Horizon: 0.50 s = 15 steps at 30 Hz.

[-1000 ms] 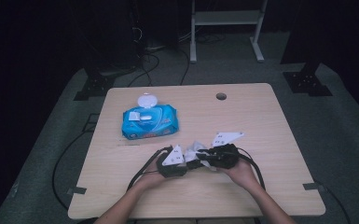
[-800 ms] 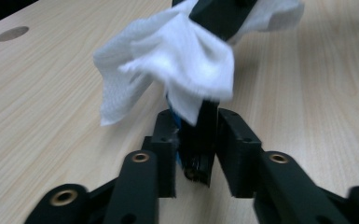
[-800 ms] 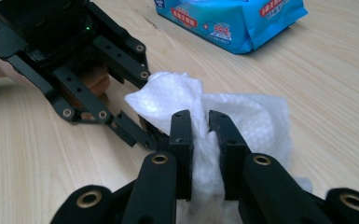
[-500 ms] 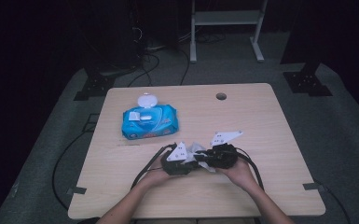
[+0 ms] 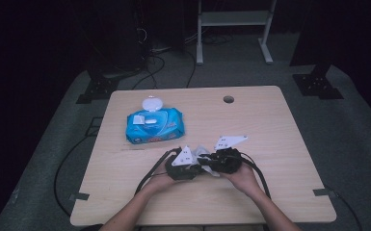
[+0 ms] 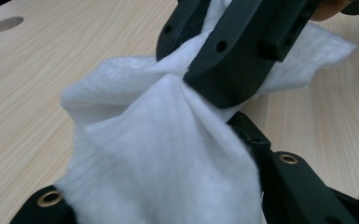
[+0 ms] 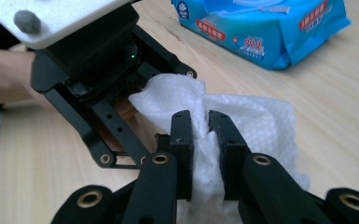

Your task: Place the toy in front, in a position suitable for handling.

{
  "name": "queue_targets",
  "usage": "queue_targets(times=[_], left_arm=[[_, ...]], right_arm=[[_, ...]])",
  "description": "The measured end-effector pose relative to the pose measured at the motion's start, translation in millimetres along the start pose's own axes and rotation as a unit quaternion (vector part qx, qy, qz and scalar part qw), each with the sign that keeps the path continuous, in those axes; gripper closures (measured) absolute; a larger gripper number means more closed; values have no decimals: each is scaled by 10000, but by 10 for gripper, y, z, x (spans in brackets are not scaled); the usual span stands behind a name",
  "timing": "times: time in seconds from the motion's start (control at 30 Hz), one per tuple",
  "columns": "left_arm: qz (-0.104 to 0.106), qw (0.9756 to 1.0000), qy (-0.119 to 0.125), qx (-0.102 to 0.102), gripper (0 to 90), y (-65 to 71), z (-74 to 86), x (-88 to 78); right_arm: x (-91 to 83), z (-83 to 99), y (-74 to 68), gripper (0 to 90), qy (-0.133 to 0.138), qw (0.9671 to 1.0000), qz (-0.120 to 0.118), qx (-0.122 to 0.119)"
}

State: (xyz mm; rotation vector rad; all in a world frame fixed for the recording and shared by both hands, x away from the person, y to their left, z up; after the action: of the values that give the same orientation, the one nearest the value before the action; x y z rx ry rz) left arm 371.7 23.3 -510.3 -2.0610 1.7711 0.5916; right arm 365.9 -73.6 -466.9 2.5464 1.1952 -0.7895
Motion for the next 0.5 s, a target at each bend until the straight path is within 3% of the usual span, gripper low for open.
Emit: queue_targets(times=[0.07, 0.17, 0.27, 0.33, 0.4, 0.5], left_arm=[[9, 10000, 28, 9, 637, -8, 4, -32], [-58, 10000, 63, -8, 641, -23, 7, -84], [-105, 9999, 84, -8, 643, -37, 2, -93], [-74, 9999, 70, -1, 642, -32, -3, -76], [-66, 10000, 48, 18, 645, -27, -5, -61], [-25, 10000, 53, -23, 649, -33, 9, -80]], right_arm=[[-28, 22, 65, 795, -11, 10000, 8, 65], [-136, 90, 258, 795, -68, 9989, 454, 28], [-220, 141, 387, 796, -15, 9979, 589, 267], [-200, 133, 347, 796, 13, 9982, 521, 281], [-128, 96, 222, 795, 50, 9992, 228, 328], [-62, 44, 127, 794, 11, 9996, 274, 40]])
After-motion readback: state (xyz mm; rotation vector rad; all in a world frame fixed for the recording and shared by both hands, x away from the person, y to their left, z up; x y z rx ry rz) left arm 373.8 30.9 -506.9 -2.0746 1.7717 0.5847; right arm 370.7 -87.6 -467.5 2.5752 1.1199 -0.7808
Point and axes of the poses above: each handheld gripper's, and its own axes: x roughly forward along the jaws, z roughly out of its underside, y roughly to its right, the point moved 7 cm from there along x, roughly forward along the jaws, and after that the axes turned 12 degrees about z, right-handed, at the moved point
